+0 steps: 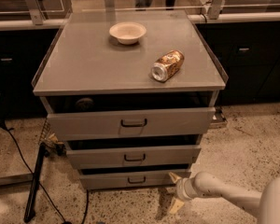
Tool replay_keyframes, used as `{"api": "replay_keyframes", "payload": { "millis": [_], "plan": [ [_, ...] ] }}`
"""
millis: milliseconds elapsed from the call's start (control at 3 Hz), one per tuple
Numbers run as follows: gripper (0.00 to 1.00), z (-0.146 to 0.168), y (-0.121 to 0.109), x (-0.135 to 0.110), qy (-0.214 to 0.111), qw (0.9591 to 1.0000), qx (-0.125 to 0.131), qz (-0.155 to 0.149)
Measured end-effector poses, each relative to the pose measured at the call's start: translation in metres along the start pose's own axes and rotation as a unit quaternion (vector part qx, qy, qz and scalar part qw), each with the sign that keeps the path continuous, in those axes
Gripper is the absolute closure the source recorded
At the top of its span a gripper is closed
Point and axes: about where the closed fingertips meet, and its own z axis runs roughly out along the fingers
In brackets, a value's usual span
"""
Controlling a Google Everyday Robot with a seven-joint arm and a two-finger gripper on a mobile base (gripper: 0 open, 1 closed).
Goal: Open bottom drawer
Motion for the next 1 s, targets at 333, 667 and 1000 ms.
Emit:
{"api": "replay_keyframes", "payload": {
  "millis": [333,667,1000],
  "plan": [
    [0.0,0.012,-0.009,0.003,0.004,0.9998,0.005,-0.019],
    [0.0,0.022,-0.017,0.003,0.009,0.9991,0.011,-0.039],
    [0.0,0.032,-0.024,0.0,0.016,0.998,0.014,-0.06]
  ]
}}
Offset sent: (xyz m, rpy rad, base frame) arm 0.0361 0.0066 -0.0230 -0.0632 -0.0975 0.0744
